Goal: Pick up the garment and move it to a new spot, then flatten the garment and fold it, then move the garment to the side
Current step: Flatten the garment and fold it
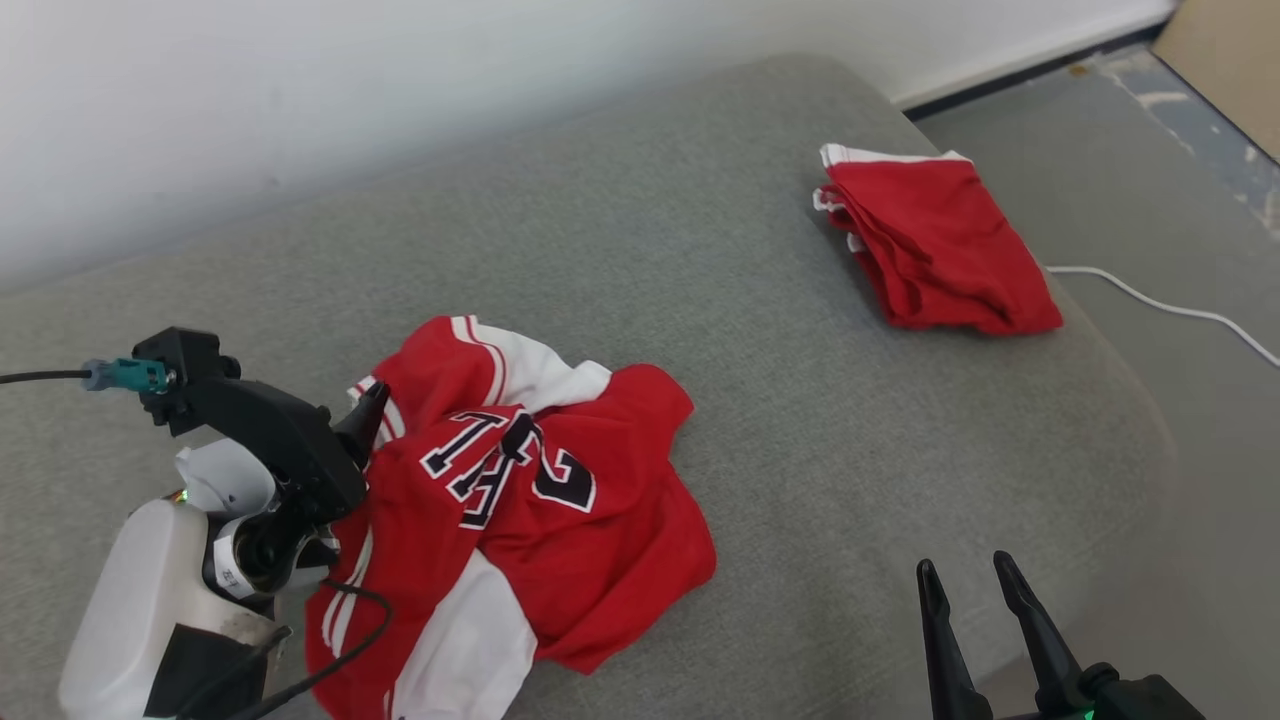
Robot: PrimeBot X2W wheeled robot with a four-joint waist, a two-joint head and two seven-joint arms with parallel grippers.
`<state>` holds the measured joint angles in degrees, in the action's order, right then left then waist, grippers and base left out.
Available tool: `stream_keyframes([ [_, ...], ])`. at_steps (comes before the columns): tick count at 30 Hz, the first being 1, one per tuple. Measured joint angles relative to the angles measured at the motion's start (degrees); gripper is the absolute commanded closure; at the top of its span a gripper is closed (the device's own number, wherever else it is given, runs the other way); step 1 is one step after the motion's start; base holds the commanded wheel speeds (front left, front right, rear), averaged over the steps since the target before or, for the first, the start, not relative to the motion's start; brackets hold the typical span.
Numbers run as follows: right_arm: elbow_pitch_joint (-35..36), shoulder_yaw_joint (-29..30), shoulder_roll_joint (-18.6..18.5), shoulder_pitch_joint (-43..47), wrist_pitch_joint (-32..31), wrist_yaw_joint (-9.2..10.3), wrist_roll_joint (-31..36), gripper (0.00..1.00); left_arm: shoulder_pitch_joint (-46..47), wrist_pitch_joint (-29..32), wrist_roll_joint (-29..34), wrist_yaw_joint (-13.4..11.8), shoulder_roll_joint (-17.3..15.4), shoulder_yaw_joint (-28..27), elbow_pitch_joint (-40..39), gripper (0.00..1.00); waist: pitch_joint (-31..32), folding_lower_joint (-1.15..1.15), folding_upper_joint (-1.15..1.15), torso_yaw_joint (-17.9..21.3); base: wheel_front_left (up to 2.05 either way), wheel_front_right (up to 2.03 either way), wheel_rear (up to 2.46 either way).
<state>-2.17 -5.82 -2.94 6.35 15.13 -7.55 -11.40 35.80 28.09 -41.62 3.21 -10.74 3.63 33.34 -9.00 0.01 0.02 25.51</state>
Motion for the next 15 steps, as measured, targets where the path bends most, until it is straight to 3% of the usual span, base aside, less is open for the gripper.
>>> stream_keyframes([
  [5,-0.05,-0.59,0.0,-0.14,0.0,0.0,-0.1,0.0,0.07,2.68,-1.19,-1.29,-0.03,-0.62,1.3,0.0,-1.32,-0.01,0.0,1.85,0.0,0.0,0.0],
  [15,-0.12,-1.31,0.02,-0.93,0.0,0.0,-0.2,0.0,0.79,6.51,-7.39,0.37,3.56,-1.63,-0.67,0.0,-1.98,-0.01,-0.01,2.11,0.0,0.0,0.0],
])
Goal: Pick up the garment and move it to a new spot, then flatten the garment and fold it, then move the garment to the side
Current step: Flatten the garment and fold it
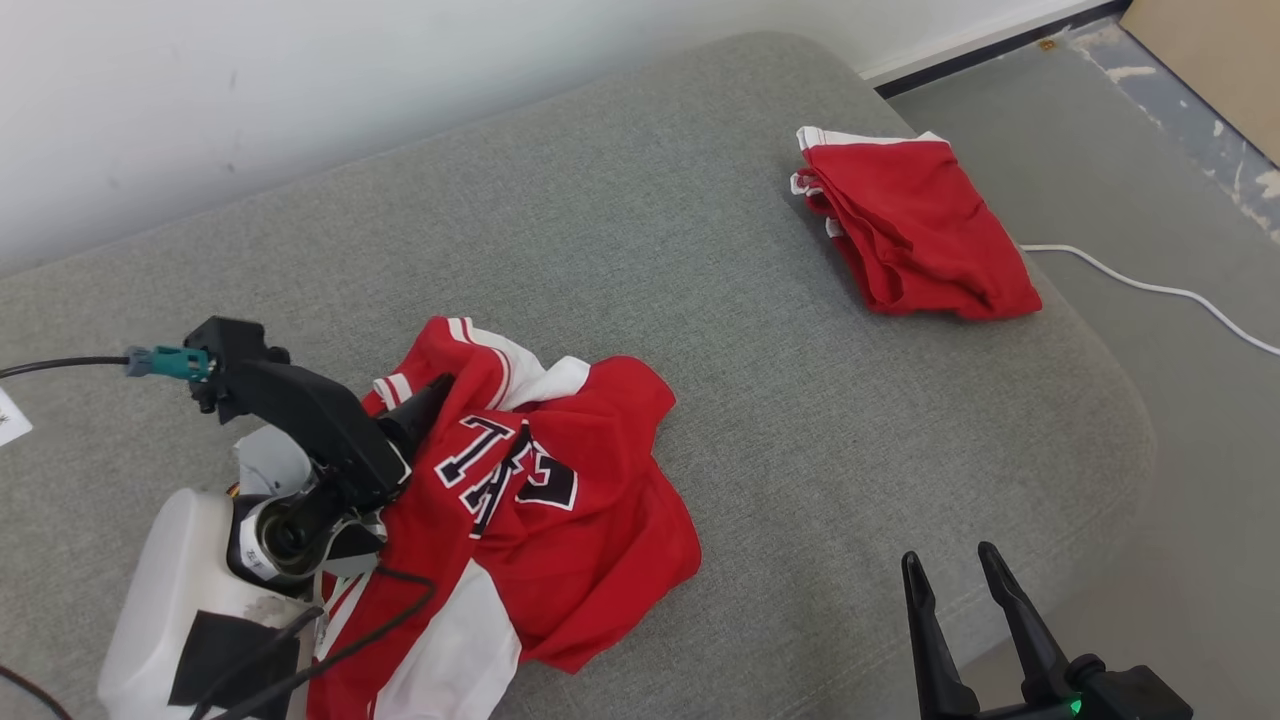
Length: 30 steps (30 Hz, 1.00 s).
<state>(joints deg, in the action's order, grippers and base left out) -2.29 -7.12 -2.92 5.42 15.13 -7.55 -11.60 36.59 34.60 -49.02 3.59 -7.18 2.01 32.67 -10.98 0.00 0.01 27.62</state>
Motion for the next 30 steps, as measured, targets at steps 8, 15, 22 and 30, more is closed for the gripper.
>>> stream_keyframes([
  [8,-0.19,-0.22,0.0,-0.69,0.0,0.0,-0.27,0.0,0.7,-5.6,1.26,1.69,0.7,1.43,-3.0,1.0,-0.14,0.0,0.0,-0.46,0.0,0.0,0.0],
  [15,-0.32,-0.23,0.0,-1.23,-0.01,0.0,-0.49,0.0,8.42,-19.82,5.42,3.5,2.24,5.99,-7.92,1.0,-0.3,0.0,0.0,-1.63,0.0,0.0,0.0],
  [22,-0.91,-0.67,0.01,-1.8,0.0,0.0,-0.46,0.0,18.42,-31.81,6.15,3.81,3.38,13.71,-14.39,1.0,0.61,0.0,0.0,-2.48,0.0,0.0,0.0],
  [30,-1.36,-0.12,-0.01,-1.44,0.0,0.0,0.13,0.0,24.38,-45.82,3.99,3.53,4.11,16.31,-17.17,1.0,2.49,-0.01,-0.01,-3.77,0.0,0.0,0.0],
])
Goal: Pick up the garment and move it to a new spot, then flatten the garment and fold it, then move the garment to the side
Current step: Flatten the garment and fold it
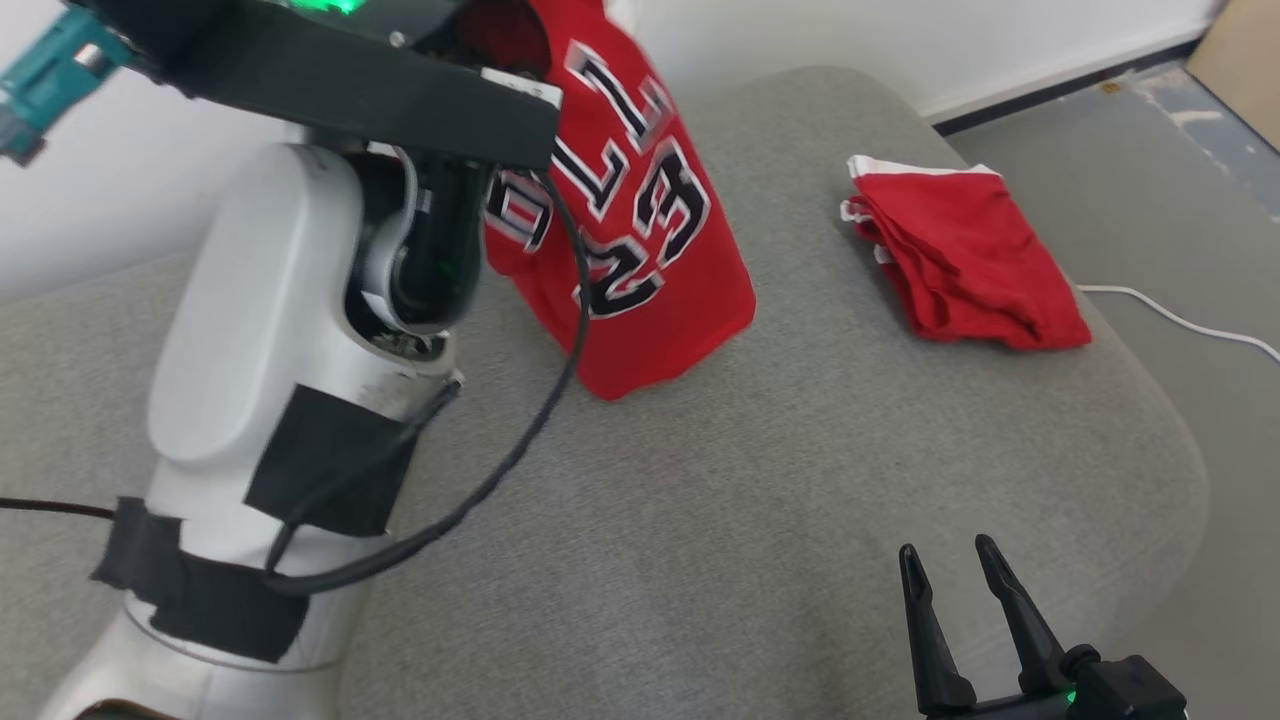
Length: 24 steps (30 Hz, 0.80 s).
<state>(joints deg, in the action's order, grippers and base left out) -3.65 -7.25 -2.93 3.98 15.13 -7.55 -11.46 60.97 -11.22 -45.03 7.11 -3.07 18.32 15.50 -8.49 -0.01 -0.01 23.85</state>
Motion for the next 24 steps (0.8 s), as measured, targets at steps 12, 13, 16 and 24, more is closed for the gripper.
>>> stream_keyframes([
  [12,0.42,0.29,0.03,-0.49,0.0,0.0,0.55,0.0,-22.71,-3.43,-4.89,-3.67,-0.85,1.93,1.35,1.0,-0.28,0.0,0.0,-9.1,0.0,0.0,0.0],
  [13,0.32,0.25,0.03,-0.47,0.0,0.0,0.59,0.0,-25.12,-3.6,-4.71,-3.91,-1.41,0.78,0.79,1.0,-0.35,0.0,0.0,-9.98,0.0,0.0,0.0],
  [16,0.09,0.47,0.03,-0.37,0.0,0.0,0.99,0.0,-32.34,-3.75,-3.91,-4.12,-2.3,-4.34,-2.15,1.0,-0.46,0.0,0.0,-12.52,0.0,0.0,0.0],
  [24,-0.56,0.19,0.03,0.05,0.0,0.0,1.07,0.0,-51.89,-3.81,-1.12,-3.01,-0.55,-14.97,-7.95,1.0,0.34,0.0,0.0,-17.33,0.0,0.0,0.0],
])
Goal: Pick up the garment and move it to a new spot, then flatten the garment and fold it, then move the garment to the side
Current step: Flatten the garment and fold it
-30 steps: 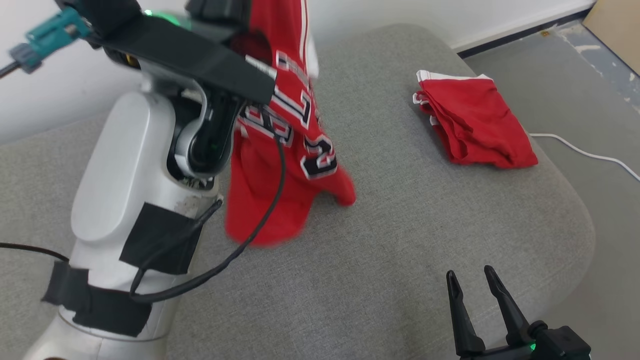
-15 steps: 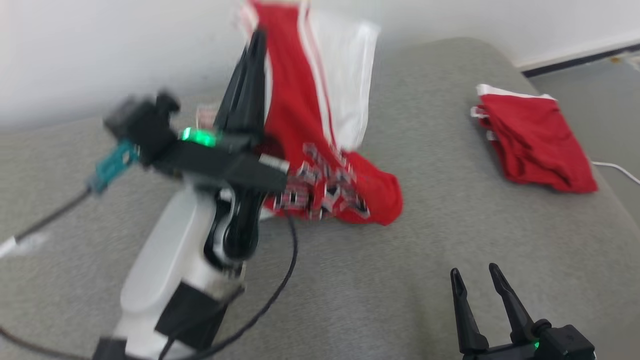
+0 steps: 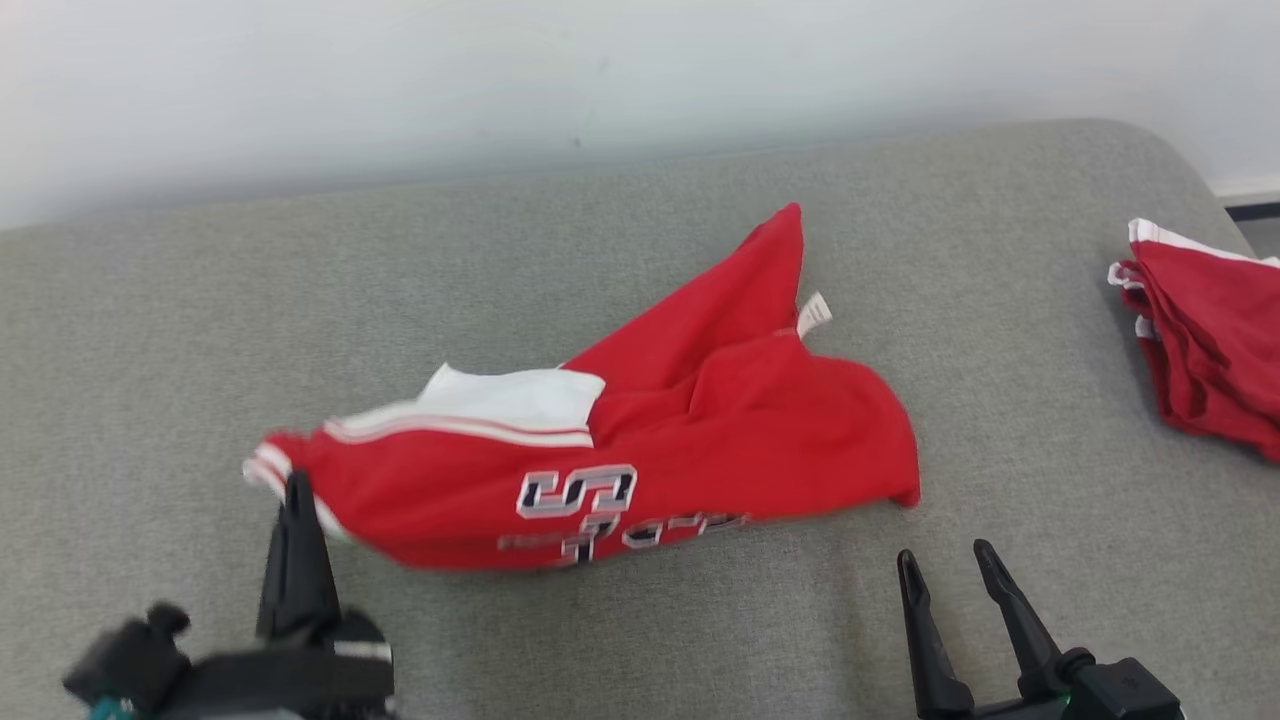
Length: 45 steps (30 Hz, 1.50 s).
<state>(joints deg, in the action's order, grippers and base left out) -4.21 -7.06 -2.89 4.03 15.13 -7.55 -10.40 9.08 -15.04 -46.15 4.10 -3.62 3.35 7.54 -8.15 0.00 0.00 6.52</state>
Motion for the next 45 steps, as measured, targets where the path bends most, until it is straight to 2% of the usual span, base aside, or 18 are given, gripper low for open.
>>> stream_keyframes([
  [7,-0.51,0.01,0.0,0.7,0.0,0.0,0.41,0.0,-9.49,0.0,0.79,0.81,0.64,-0.52,3.24,1.0,2.01,-0.01,0.0,-1.42,0.0,0.0,0.0],
  [13,-0.68,0.19,0.0,1.19,0.0,0.0,0.41,0.0,-12.92,0.0,1.51,-0.98,0.7,1.55,7.27,1.0,3.3,0.0,0.0,-2.22,0.0,0.0,0.0],
  [23,-0.6,0.85,0.0,1.31,0.0,0.0,-0.11,0.0,-15.08,0.0,5.21,-4.13,0.76,1.67,12.44,1.0,4.39,0.0,0.01,-3.27,0.0,0.0,0.0],
  [24,-0.62,0.91,0.0,1.34,0.0,0.0,-0.13,0.0,-15.08,0.0,5.43,-4.2,0.74,1.92,12.73,0.6,4.52,0.0,0.0,-3.33,0.0,0.0,0.0],
  [25,-0.62,1.02,0.0,1.41,0.0,0.0,-0.19,0.0,-15.08,0.1,5.72,-4.45,0.69,2.22,13.11,0.0,4.64,0.0,0.0,-3.41,0.0,0.0,0.0],
  [30,-0.59,2.04,0.0,1.91,0.0,0.0,-0.25,0.0,-15.14,1.26,7.54,-5.48,-0.65,3.12,14.95,0.0,5.35,0.0,0.0,-3.98,0.0,0.0,0.0],
  [36,-1.19,3.58,-0.2,2.8,-0.01,0.0,-0.08,0.0,-15.14,0.34,11.73,-7.05,-3.63,1.18,13.41,0.0,6.25,0.0,0.01,-5.66,0.0,0.0,0.0],
  [40,-0.77,4.71,-0.98,2.79,-1.26,0.0,-0.22,0.0,-14.79,0.0,19.85,-4.72,-4.89,-2.03,4.25,0.0,6.92,0.0,0.01,-7.08,0.0,0.0,0.0],
  [45,-0.54,4.87,-2.1,2.42,-5.23,0.0,-1.31,0.0,-16.78,-0.01,26.76,-0.73,-2.61,-6.01,-3.83,0.0,7.97,0.0,0.0,-8.59,0.0,0.0,0.0],
])
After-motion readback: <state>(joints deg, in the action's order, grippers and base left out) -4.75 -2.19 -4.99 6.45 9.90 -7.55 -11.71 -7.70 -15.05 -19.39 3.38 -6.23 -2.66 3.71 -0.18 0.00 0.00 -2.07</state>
